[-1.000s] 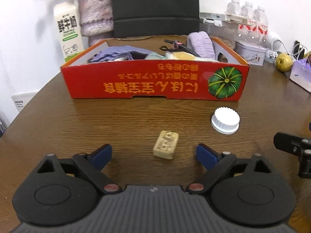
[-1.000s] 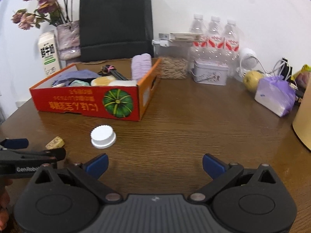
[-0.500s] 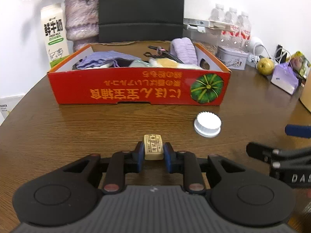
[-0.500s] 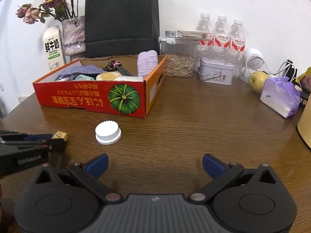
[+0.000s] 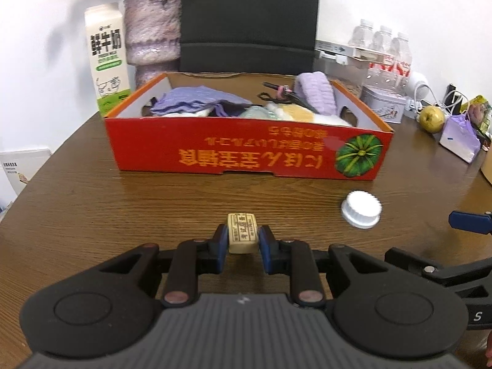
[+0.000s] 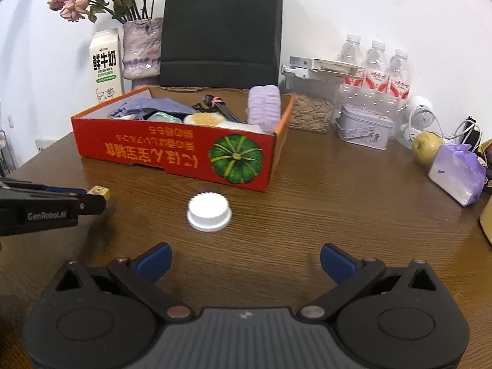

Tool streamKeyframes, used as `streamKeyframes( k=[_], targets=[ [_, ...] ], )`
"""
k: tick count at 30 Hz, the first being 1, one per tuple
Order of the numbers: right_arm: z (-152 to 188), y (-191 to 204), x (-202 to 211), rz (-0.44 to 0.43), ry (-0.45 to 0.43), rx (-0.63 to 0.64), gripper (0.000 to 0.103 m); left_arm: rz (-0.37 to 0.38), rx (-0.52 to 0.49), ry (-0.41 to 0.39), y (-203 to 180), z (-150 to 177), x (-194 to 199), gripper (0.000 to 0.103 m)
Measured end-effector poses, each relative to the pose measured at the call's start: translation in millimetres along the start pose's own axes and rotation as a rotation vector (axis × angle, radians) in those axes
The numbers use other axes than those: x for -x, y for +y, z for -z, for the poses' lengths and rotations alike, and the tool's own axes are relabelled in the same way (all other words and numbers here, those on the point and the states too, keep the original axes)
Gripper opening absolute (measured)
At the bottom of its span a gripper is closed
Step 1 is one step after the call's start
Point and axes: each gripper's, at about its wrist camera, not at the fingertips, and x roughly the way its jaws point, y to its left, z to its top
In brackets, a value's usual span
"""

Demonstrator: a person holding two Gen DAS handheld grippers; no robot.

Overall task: Organize objects
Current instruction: 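Hold the block in the left gripper while the right grasps the white bottle cap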

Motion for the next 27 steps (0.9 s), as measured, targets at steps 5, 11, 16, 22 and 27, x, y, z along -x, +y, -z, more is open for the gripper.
streamKeyframes(
  k=[5, 11, 16, 22, 27],
  targets=[
    [-5, 18, -13, -0.003, 0.019, 0.007, 0.103, -0.017, 0.009, -0.002, 25, -3, -1, 0.023],
    [-13, 29, -30, 0.016, 0.036, -0.014, 0.103, -0.034, 0.024, -0.009, 56, -6, 0, 0.023],
    [-19, 35, -47, 0.038, 0.058, -0.027, 0.103, -0.046, 0.040, -0.015, 78, -8, 2, 0.023],
    [-28, 40, -60, 0.036, 0.067, -0.057, 0.103, -0.043, 0.047, -0.013, 88, -9, 2, 0.023],
    [-30, 41, -65, 0.036, 0.068, -0.088, 0.101, -0.035, 0.043, -0.007, 89, -7, 1, 0.022]
  ],
)
